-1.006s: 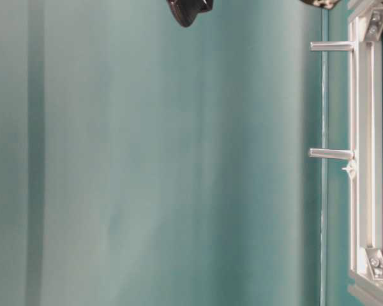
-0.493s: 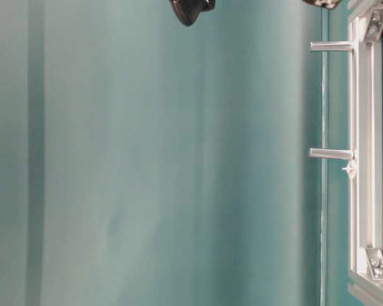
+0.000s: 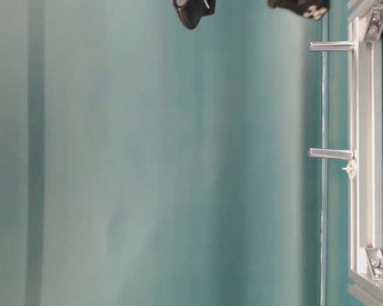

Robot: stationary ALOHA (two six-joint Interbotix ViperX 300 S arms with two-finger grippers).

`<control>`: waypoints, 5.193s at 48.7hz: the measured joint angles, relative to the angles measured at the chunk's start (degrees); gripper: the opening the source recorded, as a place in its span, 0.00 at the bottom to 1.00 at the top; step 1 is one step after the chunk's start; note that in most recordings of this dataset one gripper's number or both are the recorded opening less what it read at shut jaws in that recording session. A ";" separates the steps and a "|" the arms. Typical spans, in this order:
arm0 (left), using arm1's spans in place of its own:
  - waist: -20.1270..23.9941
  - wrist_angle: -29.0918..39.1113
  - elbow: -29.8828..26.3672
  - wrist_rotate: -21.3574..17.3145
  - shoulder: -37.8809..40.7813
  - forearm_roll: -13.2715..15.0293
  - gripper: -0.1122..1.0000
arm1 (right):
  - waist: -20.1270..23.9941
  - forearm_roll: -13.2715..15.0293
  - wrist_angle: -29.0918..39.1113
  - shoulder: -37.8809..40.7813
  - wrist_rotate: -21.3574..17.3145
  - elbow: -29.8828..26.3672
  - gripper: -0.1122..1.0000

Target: Move the cable alternately left and right between 8 closely spaced pins so it hooks onto each one.

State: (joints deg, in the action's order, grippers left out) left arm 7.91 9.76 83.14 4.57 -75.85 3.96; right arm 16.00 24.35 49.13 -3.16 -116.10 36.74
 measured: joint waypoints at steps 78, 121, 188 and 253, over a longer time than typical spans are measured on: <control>0.00 0.00 0.00 0.09 0.00 0.00 0.10 | -8.79 -1.14 -9.76 10.81 8.44 -12.30 0.22; 0.00 -0.09 0.00 0.09 0.00 0.00 0.10 | 0.62 -2.46 -5.63 12.48 -3.96 -15.21 0.22; 0.00 0.09 0.00 0.09 -1.14 0.00 0.10 | 2.37 -2.37 -4.13 13.36 -4.48 -16.17 0.22; 0.00 0.70 0.00 0.00 -2.29 0.00 0.10 | 15.12 -1.58 8.96 27.95 -18.98 -39.02 0.22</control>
State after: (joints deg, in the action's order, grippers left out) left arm 7.91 10.46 83.14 4.57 -78.13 3.96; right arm 31.11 22.76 58.10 24.79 -135.09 -2.29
